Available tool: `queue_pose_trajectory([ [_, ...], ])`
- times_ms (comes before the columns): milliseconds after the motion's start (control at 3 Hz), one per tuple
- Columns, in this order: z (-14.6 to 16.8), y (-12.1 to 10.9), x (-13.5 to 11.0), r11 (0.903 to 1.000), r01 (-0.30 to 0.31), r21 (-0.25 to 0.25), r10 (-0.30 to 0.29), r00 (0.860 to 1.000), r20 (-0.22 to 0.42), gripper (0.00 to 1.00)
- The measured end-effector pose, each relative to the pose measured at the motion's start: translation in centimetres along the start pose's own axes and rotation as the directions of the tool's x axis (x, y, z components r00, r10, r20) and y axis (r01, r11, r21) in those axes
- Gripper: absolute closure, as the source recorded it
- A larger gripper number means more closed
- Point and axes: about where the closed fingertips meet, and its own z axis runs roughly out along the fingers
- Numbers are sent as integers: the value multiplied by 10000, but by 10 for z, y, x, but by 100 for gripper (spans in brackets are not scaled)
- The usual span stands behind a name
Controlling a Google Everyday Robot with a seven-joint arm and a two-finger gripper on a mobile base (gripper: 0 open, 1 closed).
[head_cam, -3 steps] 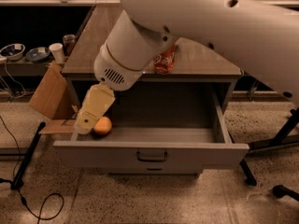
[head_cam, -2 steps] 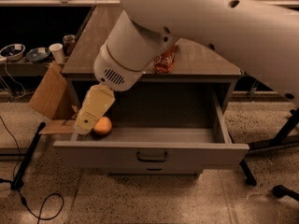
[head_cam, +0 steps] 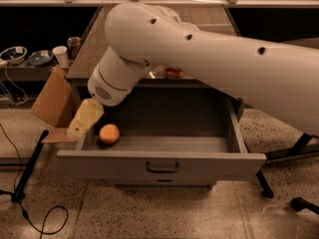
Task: Pick orange from top drawer and place on counter
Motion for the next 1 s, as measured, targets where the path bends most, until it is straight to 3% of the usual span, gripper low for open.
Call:
queue_pose_trajectory([
  [667, 115, -42, 10, 9902, -1386, 166, 1387, 9903, -98, 0],
  [1000, 158, -61, 27, 9730, -2258, 469, 2269, 9737, -191, 0],
])
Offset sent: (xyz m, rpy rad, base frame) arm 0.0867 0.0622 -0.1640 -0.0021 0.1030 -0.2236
